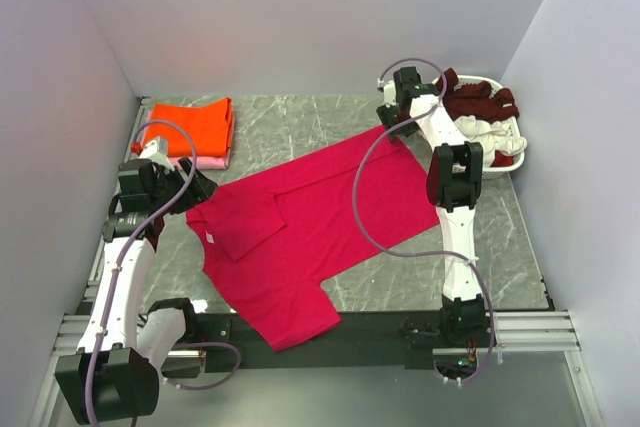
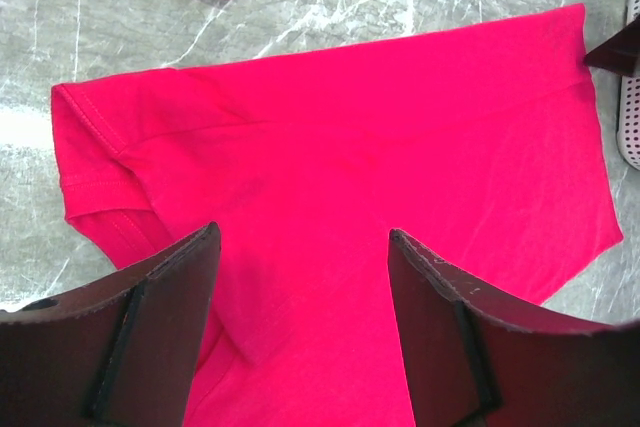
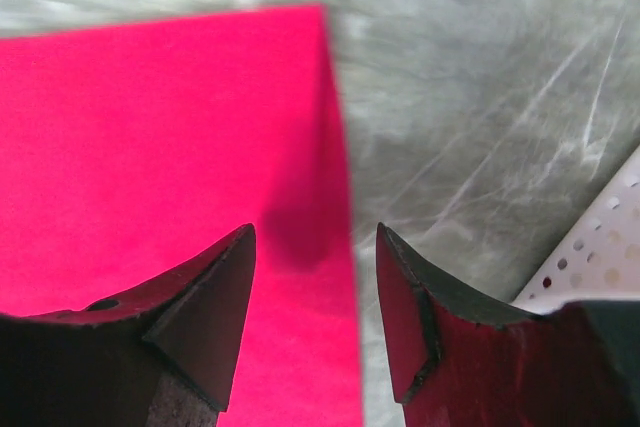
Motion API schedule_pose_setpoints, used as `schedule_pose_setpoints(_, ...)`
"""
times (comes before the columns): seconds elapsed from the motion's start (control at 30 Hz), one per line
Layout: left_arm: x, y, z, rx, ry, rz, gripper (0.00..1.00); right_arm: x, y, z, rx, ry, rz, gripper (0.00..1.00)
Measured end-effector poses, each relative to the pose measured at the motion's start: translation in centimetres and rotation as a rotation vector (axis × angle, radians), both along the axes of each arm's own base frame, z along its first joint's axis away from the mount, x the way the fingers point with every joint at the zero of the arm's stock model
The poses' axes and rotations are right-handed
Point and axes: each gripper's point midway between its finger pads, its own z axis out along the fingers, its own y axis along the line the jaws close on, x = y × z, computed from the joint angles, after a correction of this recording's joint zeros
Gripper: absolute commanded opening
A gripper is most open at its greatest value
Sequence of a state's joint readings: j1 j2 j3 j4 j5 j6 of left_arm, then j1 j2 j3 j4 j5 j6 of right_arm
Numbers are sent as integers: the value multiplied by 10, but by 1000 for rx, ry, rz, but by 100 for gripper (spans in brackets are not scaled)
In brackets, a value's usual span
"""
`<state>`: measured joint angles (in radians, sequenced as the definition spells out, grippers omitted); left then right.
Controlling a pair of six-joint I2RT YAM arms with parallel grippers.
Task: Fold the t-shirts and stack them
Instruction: Fold the tshirt
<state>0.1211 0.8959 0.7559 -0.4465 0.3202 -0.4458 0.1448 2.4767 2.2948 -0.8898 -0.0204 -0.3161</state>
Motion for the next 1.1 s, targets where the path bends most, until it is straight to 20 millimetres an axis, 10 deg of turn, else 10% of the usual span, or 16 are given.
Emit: schedule_pose_setpoints(1.1, -1, -4, -10, -18, 13, -17, 73, 3, -19, -27, 121, 86, -25, 34)
